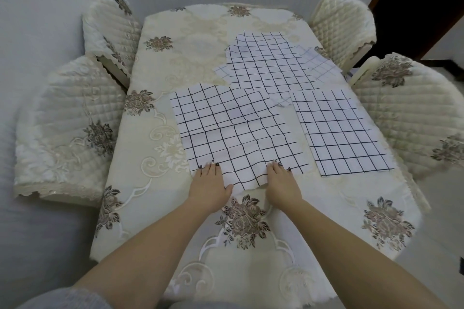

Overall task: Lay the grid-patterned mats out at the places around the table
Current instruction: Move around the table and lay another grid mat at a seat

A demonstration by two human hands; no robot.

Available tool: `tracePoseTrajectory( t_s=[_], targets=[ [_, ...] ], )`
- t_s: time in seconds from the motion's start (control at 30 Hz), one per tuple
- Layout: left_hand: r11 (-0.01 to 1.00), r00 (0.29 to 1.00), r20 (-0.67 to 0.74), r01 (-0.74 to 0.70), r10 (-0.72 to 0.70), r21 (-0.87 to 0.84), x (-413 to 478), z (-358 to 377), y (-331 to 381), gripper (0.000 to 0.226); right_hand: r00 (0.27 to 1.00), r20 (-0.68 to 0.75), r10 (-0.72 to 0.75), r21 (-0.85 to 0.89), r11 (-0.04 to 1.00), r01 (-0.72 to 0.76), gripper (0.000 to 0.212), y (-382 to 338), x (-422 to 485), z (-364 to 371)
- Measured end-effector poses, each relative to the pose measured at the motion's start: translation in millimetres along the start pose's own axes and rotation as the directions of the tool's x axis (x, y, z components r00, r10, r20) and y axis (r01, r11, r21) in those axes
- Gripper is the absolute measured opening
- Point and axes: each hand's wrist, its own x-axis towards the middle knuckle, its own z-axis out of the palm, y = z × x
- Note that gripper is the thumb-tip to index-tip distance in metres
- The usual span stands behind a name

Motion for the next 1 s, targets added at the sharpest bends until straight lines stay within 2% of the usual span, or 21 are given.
tracePoseTrajectory(
  t_s=[0.23,0.4,0.63,0.73,0.9,1.0],
  targets=[
    [0.999,0.999,-0.003,0.041,-0.041,0.02,-11,2,-16,0.075,0.999,-0.038,-0.02,-0.045,0.999,0.018,0.052,-13,-14,2],
    [0.996,0.996,-0.005,0.084,-0.083,0.025,-21,5,-32,0.074,0.996,-0.055,-0.068,-0.065,0.996,0.064,0.036,-29,-30,3],
    [0.992,0.993,-0.019,0.12,-0.119,0.027,-37,10,-55,0.07,0.99,-0.039,-0.138,-0.088,0.987,0.134,0.036,-48,-49,15],
    [0.991,0.991,-0.022,0.131,-0.131,0.017,-43,13,-61,0.069,0.989,-0.037,-0.14,-0.072,0.988,0.137,0.037,-53,-56,18],
    [0.991,0.991,-0.041,0.126,-0.127,-0.038,-48,14,-63,0.065,0.989,-0.004,-0.148,-0.109,0.983,0.147,0.023,-57,-62,13],
    [0.989,0.99,-0.081,0.109,-0.118,-0.103,-50,11,-64,0.061,0.987,-0.062,-0.149,-0.062,0.987,0.145,0.013,-56,-58,15]
  ],
)
